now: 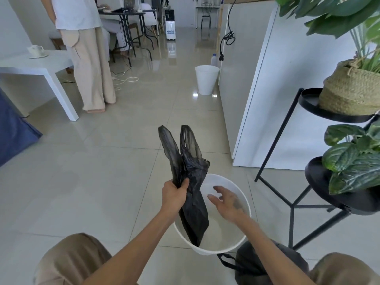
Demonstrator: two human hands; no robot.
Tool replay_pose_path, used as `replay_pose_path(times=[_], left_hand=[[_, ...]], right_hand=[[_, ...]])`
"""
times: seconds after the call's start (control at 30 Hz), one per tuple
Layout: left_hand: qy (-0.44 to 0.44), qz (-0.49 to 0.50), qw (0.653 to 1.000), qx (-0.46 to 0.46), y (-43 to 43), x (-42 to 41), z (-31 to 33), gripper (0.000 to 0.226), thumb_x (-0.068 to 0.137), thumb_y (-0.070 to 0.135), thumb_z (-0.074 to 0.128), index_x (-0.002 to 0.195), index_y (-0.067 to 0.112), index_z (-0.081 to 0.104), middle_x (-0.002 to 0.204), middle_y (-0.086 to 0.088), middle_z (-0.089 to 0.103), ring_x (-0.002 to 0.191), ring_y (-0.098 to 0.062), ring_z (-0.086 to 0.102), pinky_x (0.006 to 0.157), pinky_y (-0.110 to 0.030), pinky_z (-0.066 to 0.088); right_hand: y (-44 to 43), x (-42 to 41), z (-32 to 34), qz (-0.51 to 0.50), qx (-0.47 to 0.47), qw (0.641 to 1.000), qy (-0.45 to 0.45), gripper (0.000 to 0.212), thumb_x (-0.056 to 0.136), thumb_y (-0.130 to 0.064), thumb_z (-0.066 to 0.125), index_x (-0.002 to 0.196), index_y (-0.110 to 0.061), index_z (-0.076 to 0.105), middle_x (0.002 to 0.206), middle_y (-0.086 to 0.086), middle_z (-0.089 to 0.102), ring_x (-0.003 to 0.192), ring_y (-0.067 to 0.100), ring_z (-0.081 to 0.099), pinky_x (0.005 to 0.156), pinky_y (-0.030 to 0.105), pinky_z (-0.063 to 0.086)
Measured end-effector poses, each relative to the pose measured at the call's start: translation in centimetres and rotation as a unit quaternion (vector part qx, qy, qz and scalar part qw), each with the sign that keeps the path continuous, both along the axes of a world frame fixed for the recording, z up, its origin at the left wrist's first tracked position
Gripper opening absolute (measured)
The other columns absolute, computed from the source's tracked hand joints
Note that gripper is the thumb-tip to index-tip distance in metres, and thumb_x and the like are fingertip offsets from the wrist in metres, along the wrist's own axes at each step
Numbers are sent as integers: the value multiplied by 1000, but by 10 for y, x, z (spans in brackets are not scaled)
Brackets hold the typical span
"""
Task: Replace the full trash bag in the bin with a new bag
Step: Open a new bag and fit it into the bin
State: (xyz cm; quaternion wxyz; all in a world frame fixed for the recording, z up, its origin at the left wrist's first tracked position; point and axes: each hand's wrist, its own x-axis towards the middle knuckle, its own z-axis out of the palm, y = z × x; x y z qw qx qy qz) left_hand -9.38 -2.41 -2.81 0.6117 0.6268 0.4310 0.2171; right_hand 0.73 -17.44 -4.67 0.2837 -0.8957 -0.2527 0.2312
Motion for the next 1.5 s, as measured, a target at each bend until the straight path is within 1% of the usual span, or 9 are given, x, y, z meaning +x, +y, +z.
replay_pose_path(times=[0.13,0.23,0.4,0.53,0.7,0.87,1.1,1.33,1.5], left_hand=[[-20,-96,995,-25,-19,3,6,22,91,27,72,109,16,75,97,1,79,91,-19,74,90,-45,59],[-69,-234,963,-114,-19,-4,15,34,91,23,72,124,18,69,113,-2,77,106,-20,73,99,-43,55],[-119,-347,906,-212,-8,-17,23,42,100,24,59,140,11,56,133,-12,67,124,-31,63,109,-49,46],[-114,-349,899,-240,-1,-18,20,46,101,26,56,144,11,52,140,-14,62,132,-37,54,115,-58,36],[-110,-332,905,-241,2,-18,22,41,103,19,52,142,5,53,136,-19,63,127,-39,58,112,-58,40],[-104,-353,901,-229,2,-22,26,44,99,23,62,140,9,57,136,-15,65,127,-35,59,110,-53,44],[-113,-316,908,-250,7,-26,24,42,91,-4,65,133,-1,60,129,-18,68,121,-35,64,103,-48,52],[-35,-259,946,-193,21,-31,17,45,86,-15,64,129,0,61,120,-14,73,111,-32,70,92,-48,58],[-11,-168,978,-126,11,-35,10,43,88,-14,62,123,11,57,112,-2,71,106,-26,68,93,-49,58]], right_hand=[[9,-8,41,-67,225,970,58,43,88,-57,62,122,-30,61,110,-13,68,97,7,67,91,40,57],[6,-6,43,-76,253,959,106,61,76,-65,70,126,-31,62,116,-11,70,102,9,69,89,40,59],[-6,-7,36,-13,281,948,149,52,74,-44,84,122,-36,66,116,-13,74,109,7,69,92,34,57],[-7,-10,36,13,245,963,115,66,67,-42,88,128,-35,65,114,-17,73,111,-1,64,94,26,52],[-9,-6,42,-2,252,966,55,36,81,-8,78,105,-34,72,93,-19,75,86,-11,68,81,18,54],[-7,-12,41,47,215,975,38,46,73,-25,87,117,-28,72,97,-18,75,92,-14,65,74,5,48],[-9,-3,42,12,238,971,23,22,86,-2,70,98,-18,80,89,-5,79,79,2,73,71,15,56],[-25,52,58,-3,163,966,198,25,90,9,60,102,-5,76,101,7,78,97,21,73,89,36,58],[-27,73,49,-273,219,937,7,19,96,-17,61,114,-17,66,110,-2,65,103,21,60,94,40,50]])
